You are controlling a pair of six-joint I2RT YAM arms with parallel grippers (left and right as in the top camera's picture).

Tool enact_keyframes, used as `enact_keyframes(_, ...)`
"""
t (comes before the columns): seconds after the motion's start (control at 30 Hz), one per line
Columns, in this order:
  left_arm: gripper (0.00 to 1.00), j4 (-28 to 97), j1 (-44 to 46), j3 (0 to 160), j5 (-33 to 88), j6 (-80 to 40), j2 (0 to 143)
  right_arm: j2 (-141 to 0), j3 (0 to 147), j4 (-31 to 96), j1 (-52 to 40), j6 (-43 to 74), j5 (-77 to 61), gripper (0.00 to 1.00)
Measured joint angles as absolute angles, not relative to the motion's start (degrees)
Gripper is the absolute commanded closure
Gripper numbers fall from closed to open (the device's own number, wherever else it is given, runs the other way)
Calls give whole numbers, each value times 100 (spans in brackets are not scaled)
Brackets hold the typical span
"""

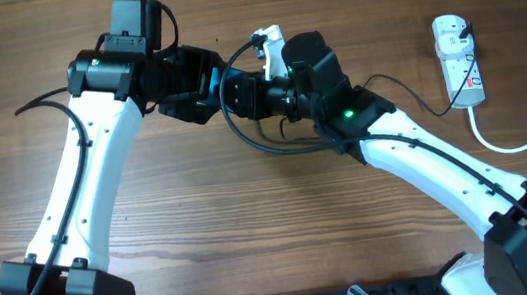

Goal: Plug charger to phone and switch on socket

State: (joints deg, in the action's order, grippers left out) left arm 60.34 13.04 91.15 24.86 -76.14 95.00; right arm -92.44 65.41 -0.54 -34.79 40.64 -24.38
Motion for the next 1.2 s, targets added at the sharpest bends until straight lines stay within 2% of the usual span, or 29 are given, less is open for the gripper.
enact_keyframes(0.27, 54, 6036, 1304, 9115, 2486, -7614, 9500, -9249, 6541, -58, -3479, 4237, -2438, 84)
enact_keyframes(0.37, 47, 6034, 1304, 9115, 2488, -7614, 9500, -9260, 6541, -75, -3476, 4296, -2423, 96)
enact_keyframes(0.5, 31, 5986, 1304, 9118, 2477, -7607, 9498, -9268, 6541, -108, -3457, 4560, -2416, 96)
enact_keyframes(0.63, 2, 5994, 1304, 9126, 2473, -7585, 9498, -9271, 6541, -126, -3474, 4626, -2436, 96)
enact_keyframes(0.93, 0, 5953, 1304, 9137, 2526, -7260, 9491, -9214, 6541, 244, -3085, 4880, -2458, 96)
enact_keyframes(1.1, 0, 4947, 1304, 9159, 3463, -5610, 9491, -8569, 6534, 996, -2510, 5131, -2462, 96)
enact_keyframes(1.2, 4, 4694, 1304, 9164, 4075, -4737, 9491, -8047, 6534, 1033, -2215, 5472, -2519, 96)
